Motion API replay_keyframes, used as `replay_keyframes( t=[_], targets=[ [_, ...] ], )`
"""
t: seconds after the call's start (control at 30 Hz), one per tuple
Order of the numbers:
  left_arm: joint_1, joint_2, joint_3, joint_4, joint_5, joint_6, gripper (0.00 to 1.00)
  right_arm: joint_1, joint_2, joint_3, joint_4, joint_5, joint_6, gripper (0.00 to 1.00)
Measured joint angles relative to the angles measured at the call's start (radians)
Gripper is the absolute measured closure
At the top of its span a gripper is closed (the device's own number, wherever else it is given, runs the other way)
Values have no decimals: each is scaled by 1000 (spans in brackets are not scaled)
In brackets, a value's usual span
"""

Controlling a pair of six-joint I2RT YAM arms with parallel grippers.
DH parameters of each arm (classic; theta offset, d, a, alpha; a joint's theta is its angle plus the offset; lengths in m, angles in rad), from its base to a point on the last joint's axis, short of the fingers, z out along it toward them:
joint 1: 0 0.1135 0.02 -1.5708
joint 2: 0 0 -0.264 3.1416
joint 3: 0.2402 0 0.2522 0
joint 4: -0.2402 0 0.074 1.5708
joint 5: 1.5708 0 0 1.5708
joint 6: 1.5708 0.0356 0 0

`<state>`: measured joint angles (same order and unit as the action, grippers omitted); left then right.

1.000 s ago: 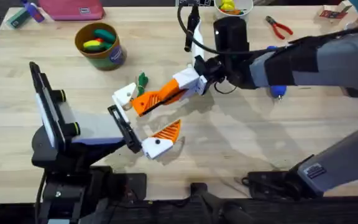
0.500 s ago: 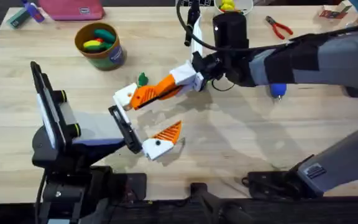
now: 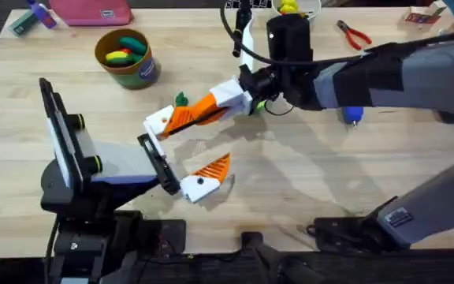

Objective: Pick up the gripper from the table and insert it into the empty holder that is missing its gripper. Then pick up a screw, insert it into the mounting hole, and use the screwdriver to tighten it. Finally, clean up the table by picking up the vegetable and placing it into the bucket.

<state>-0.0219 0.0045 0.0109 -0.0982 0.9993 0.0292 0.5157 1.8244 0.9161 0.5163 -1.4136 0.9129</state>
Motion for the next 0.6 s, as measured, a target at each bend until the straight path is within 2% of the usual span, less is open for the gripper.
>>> replay_keyframes(
  t=[0.6],
  targets=[
    [0, 0, 0, 0, -2, 1, 15, 21, 0, 22, -6, 22, 31, 993]
  ],
)
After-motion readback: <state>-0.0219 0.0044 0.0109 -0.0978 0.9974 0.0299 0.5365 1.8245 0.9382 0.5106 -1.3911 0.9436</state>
